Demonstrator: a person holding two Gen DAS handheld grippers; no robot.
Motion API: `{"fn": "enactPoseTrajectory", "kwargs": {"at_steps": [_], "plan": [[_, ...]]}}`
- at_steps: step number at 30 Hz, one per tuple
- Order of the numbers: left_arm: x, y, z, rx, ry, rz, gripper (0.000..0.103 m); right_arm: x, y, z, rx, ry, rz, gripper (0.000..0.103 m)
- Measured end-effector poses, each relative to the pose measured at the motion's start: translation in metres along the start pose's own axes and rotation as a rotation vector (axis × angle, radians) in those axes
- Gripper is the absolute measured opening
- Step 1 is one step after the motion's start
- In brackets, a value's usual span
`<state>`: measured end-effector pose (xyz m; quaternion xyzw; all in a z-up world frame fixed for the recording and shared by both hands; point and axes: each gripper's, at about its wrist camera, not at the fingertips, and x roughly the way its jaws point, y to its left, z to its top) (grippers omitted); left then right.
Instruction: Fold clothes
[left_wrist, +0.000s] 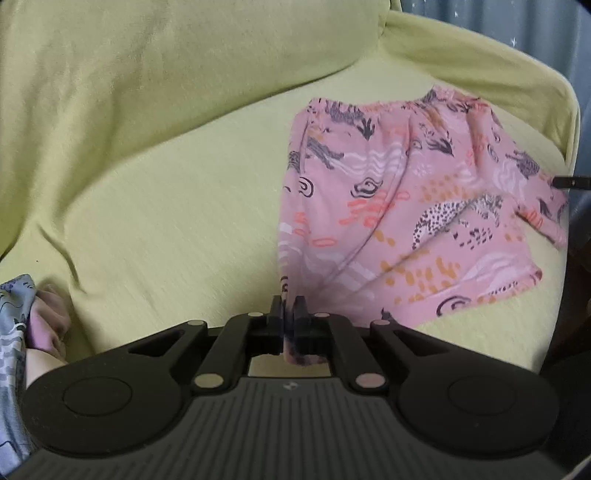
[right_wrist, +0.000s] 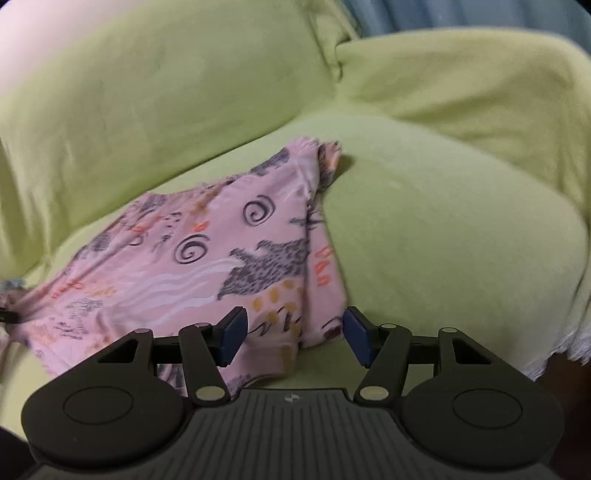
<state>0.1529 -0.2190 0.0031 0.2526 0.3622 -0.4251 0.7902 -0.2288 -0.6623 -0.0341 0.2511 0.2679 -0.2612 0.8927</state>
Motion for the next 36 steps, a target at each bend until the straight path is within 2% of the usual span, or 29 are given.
{"fn": "enactPoseTrajectory", "kwargs": {"at_steps": [4,5,6,11,13,14,19,22,26,31,32,34,35,36], "plan": [[0.001,-0.006,0.004,-0.013,-0.029,0.007,0.010,0.004,-0.026,0.003,0.157,-0.042,-0.037,0.059],[0.002,-0.007,0.005,-0.018,-0.036,0.004,0.010,0.007,-0.029,0.003,0.157,-0.035,-0.045,0.053],[0.005,-0.008,0.007,-0.019,-0.038,0.006,0.010,0.009,-0.026,0.003,0.125,-0.027,-0.048,0.046],[0.016,-0.015,0.012,-0.026,-0.036,0.005,0.012,0.019,0.003,0.002,-0.091,0.015,-0.060,0.046],[0.020,-0.020,0.012,-0.017,-0.032,0.002,0.016,0.024,0.011,0.002,-0.164,0.022,-0.101,0.031],[0.022,-0.022,0.012,-0.008,-0.030,0.001,0.016,0.021,0.009,0.004,-0.163,0.011,-0.126,0.000],[0.025,-0.029,0.012,0.014,-0.034,-0.005,0.016,-0.013,-0.029,0.018,-0.023,-0.077,-0.285,0.001],[0.027,-0.028,0.011,0.008,-0.031,-0.008,0.018,-0.024,-0.057,0.013,0.075,-0.032,-0.354,0.002],[0.031,-0.028,0.009,-0.001,-0.027,-0.014,0.020,-0.024,-0.065,0.006,0.056,0.008,-0.413,0.002],[0.026,-0.022,0.006,-0.022,-0.031,-0.009,0.027,-0.023,-0.056,0.017,-0.023,-0.032,-0.464,0.002],[0.024,-0.019,0.004,-0.026,-0.031,-0.005,0.028,-0.022,-0.055,0.021,-0.037,-0.029,-0.510,0.001],[0.021,-0.014,0.002,-0.036,-0.029,0.002,0.029,-0.022,-0.054,0.026,-0.037,-0.027,-0.609,0.014],[0.019,-0.011,0.000,-0.045,-0.030,0.004,0.030,-0.027,-0.054,0.028,-0.011,-0.038,-0.606,0.019],[0.017,-0.007,-0.001,-0.055,-0.031,0.001,0.031,-0.033,-0.052,0.029,0.009,-0.047,-0.571,0.019]]}}
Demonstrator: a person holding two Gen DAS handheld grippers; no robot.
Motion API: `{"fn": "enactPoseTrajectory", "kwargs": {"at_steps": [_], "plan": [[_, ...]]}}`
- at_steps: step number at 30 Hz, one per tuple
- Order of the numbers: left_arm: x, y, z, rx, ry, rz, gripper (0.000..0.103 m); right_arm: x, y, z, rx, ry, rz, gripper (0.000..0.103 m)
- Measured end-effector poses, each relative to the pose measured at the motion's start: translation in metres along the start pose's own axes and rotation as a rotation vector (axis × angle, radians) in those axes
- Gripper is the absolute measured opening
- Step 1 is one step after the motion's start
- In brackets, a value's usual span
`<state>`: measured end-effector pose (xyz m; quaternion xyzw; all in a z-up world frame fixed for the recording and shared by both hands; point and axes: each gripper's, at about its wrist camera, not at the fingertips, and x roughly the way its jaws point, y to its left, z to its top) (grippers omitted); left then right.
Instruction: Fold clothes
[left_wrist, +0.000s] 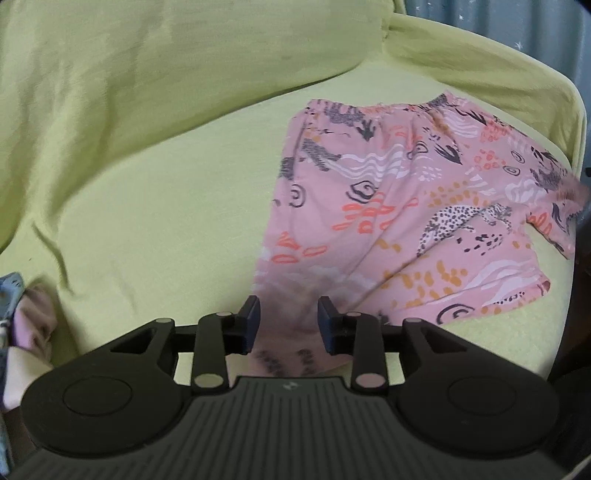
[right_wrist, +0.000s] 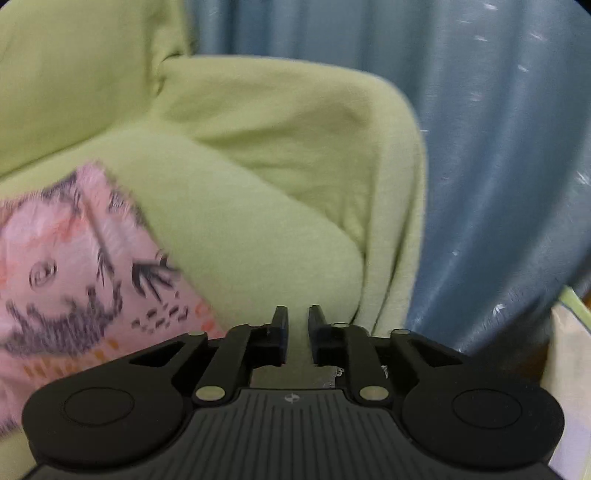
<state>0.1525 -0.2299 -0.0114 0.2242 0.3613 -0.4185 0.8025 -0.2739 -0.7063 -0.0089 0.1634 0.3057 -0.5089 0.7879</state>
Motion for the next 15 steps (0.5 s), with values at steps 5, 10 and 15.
{"fn": "enactPoseTrajectory", "kwargs": {"at_steps": [5,10,15], "plan": [[0.000,0.008,-0.011,-0.050,0.006,-0.039,0.037,-0.044,0.037,-0.005,-0.034,0.064,0.312,0.029],[0.005,0.001,-0.020,-0.046,-0.001,-0.054,0.039,-0.090,0.116,-0.037,-0.316,0.084,0.513,0.032],[0.003,-0.003,-0.025,-0.025,-0.023,-0.071,0.041,-0.120,0.189,-0.095,-0.812,-0.025,0.464,0.032]]}}
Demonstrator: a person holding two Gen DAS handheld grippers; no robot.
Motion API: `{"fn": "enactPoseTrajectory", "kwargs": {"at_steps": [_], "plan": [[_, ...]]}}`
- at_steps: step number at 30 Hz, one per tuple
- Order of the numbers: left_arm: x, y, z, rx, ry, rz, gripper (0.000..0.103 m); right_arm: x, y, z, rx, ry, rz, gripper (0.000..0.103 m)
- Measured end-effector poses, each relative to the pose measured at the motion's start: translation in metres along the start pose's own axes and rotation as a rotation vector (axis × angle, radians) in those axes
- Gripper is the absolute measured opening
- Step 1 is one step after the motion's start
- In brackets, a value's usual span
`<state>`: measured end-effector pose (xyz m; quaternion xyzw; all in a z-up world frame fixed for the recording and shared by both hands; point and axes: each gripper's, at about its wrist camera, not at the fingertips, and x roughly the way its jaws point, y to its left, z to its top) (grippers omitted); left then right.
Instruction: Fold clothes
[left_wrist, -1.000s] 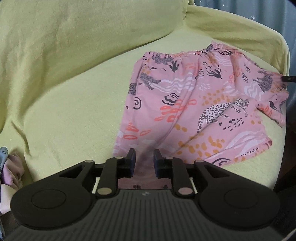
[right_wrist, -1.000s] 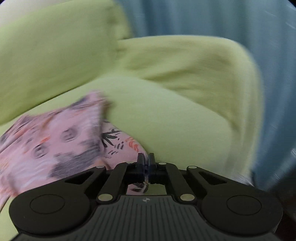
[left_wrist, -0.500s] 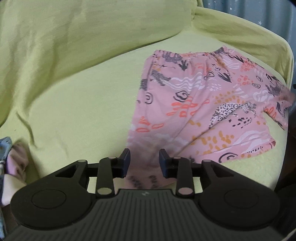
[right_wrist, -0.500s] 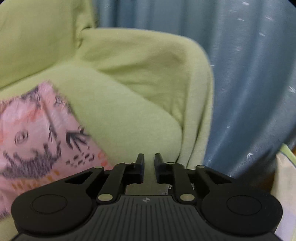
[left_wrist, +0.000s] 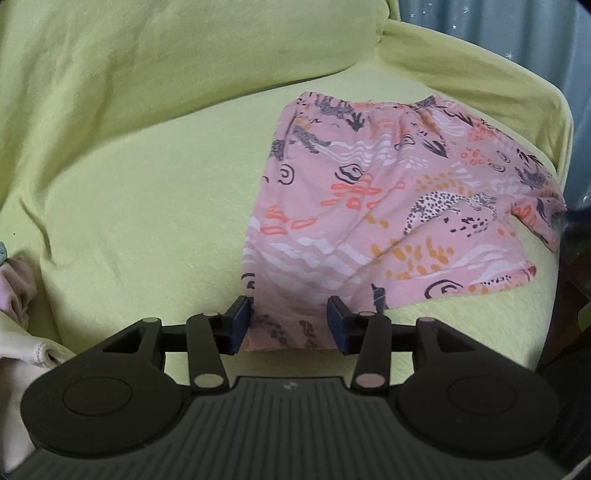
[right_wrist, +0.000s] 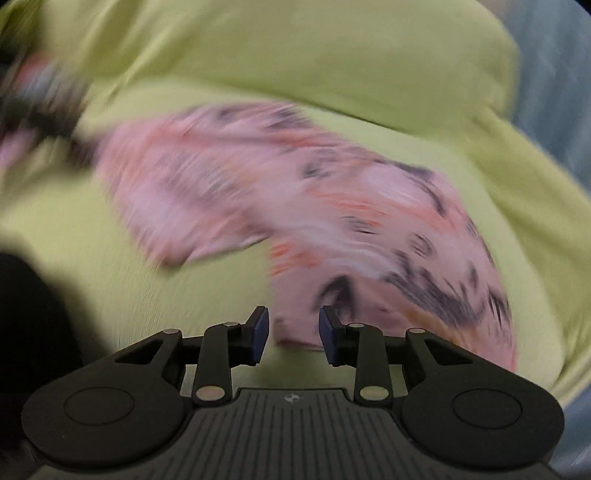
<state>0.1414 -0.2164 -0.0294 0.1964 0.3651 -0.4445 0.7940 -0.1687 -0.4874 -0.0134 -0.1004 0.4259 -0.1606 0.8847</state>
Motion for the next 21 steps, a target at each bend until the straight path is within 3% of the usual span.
{"fn": "enactPoseTrajectory", "kwargs": {"at_steps": [4,6,10,14,15,17,18,19,20,21], "plan": [[0.001,0.007,-0.002,-0.029,-0.014,-0.012,0.050,0.019,0.017,-0.002,-0.149,0.029,-0.083,0.031],[0.001,0.012,-0.003,-0.053,-0.021,-0.018,0.053,0.022,0.017,-0.004,-0.147,0.052,-0.072,0.001],[-0.001,0.020,-0.006,-0.087,-0.034,-0.035,0.054,0.004,0.016,-0.005,-0.055,0.070,0.043,0.002],[0.002,0.025,-0.010,-0.107,-0.040,-0.057,0.052,0.004,0.017,-0.002,-0.059,0.104,0.029,0.003],[0.003,0.025,-0.010,-0.106,-0.043,-0.061,0.051,0.003,0.015,0.000,-0.049,0.112,0.026,0.010],[0.002,0.024,-0.009,-0.102,-0.044,-0.075,0.042,-0.008,0.016,0.008,-0.037,0.073,0.020,0.026],[0.001,0.024,-0.009,-0.096,-0.042,-0.087,0.030,-0.015,0.017,0.012,-0.031,0.049,0.017,0.029],[0.000,0.024,-0.009,-0.088,-0.040,-0.101,0.010,-0.020,0.018,0.018,-0.023,0.028,0.021,0.029],[-0.002,0.024,-0.009,-0.077,-0.033,-0.111,0.003,-0.023,0.020,0.026,-0.011,0.007,0.028,0.031],[-0.003,0.023,-0.010,-0.065,-0.029,-0.111,0.004,-0.026,0.023,0.034,0.003,-0.013,0.040,0.031]]}}
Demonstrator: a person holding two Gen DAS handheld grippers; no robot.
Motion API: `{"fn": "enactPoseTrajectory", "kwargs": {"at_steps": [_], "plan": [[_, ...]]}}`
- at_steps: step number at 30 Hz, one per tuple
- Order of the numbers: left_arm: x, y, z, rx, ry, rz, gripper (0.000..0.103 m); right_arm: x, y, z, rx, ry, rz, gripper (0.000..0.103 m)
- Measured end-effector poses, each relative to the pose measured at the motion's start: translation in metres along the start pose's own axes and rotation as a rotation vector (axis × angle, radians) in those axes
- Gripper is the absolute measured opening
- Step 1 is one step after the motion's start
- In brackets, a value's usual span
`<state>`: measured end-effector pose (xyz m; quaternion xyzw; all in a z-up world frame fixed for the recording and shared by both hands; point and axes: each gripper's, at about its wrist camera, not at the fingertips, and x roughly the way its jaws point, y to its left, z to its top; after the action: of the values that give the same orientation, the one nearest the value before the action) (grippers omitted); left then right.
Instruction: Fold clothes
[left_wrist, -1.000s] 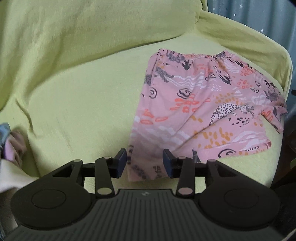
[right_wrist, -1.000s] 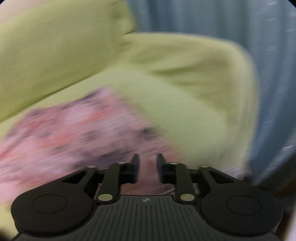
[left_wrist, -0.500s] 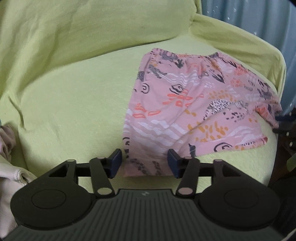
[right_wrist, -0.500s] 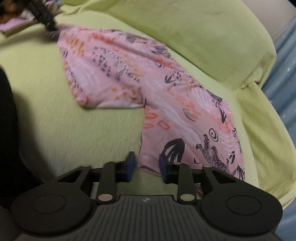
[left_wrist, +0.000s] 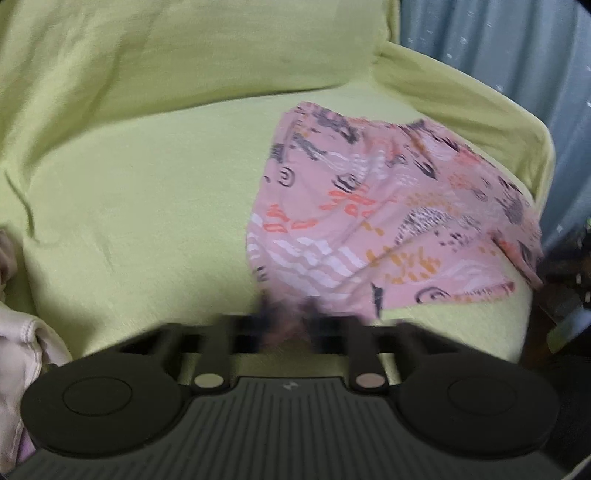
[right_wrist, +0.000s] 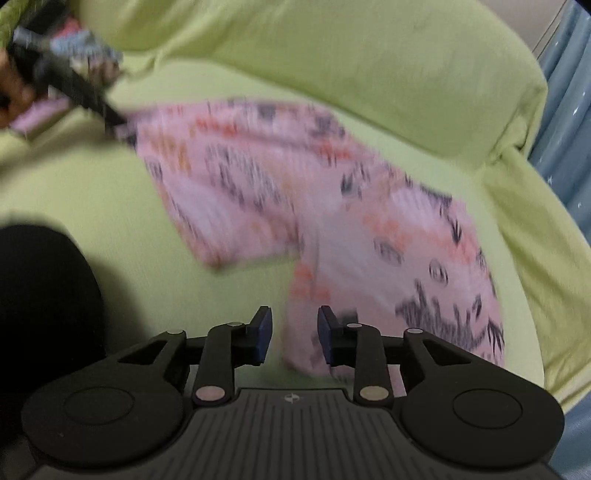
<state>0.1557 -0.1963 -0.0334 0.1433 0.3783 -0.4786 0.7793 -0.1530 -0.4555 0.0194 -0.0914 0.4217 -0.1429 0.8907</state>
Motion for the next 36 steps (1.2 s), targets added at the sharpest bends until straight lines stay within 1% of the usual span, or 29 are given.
{"fn": "enactPoseTrajectory", "kwargs": {"at_steps": [2,3,4,5,6,9,11,12,13,17,19,20,22,26,28,29,32,33,36], "plan": [[-0.005,-0.001,0.000,0.022,0.006,0.002,0.006,-0.003,0.009,0.018,0.022,-0.039,0.028,0.034],[-0.008,-0.001,0.000,0.031,0.008,-0.001,0.014,-0.003,0.016,0.028,0.025,-0.055,0.041,0.040],[-0.012,0.001,0.001,0.039,0.009,-0.002,0.032,-0.002,0.024,0.038,0.017,-0.068,0.047,0.043],[-0.017,0.003,0.002,0.052,0.007,-0.001,0.040,0.000,0.034,0.048,0.002,-0.075,0.048,0.046],[-0.021,0.004,0.003,0.069,0.007,0.004,0.045,0.003,0.044,0.057,-0.014,-0.079,0.047,0.046],[-0.033,0.012,0.009,0.119,0.012,0.031,0.045,0.013,0.075,0.084,-0.059,-0.090,0.048,0.046],[-0.042,0.020,0.016,0.157,0.010,0.049,0.046,0.021,0.100,0.099,-0.096,-0.088,0.072,0.046],[-0.047,0.024,0.020,0.177,0.006,0.061,0.049,0.025,0.114,0.105,-0.123,-0.089,0.081,0.046],[-0.053,0.029,0.024,0.194,0.003,0.071,0.054,0.029,0.128,0.110,-0.156,-0.088,0.086,0.046],[-0.076,0.043,0.039,0.267,0.003,0.112,0.055,0.041,0.160,0.123,-0.212,-0.082,0.076,0.046],[-0.087,0.043,0.044,0.315,0.013,0.138,0.055,0.036,0.161,0.125,-0.196,-0.083,0.058,0.046],[-0.093,0.041,0.045,0.339,0.016,0.151,0.055,0.032,0.160,0.125,-0.188,-0.089,0.048,0.048],[-0.106,0.035,0.045,0.372,0.013,0.175,0.058,0.019,0.157,0.124,-0.180,-0.105,0.019,0.049],[-0.128,0.016,0.042,0.403,-0.012,0.199,0.063,-0.016,0.144,0.116,-0.143,-0.180,-0.043,0.052],[-0.134,0.005,0.039,0.420,-0.028,0.206,0.067,-0.030,0.134,0.111,-0.113,-0.219,-0.061,0.053],[-0.134,0.000,0.039,0.427,-0.035,0.206,0.067,-0.036,0.129,0.109,-0.096,-0.237,-0.062,0.054],[-0.126,-0.007,0.041,0.436,-0.053,0.204,0.075,-0.037,0.115,0.106,-0.076,-0.276,-0.057,0.056],[-0.122,-0.008,0.042,0.437,-0.059,0.204,0.077,-0.032,0.110,0.108,-0.070,-0.289,-0.051,0.056],[-0.093,0.001,0.055,0.476,-0.066,0.196,0.078,-0.002,0.094,0.119,-0.057,-0.325,-0.020,0.056]]}}
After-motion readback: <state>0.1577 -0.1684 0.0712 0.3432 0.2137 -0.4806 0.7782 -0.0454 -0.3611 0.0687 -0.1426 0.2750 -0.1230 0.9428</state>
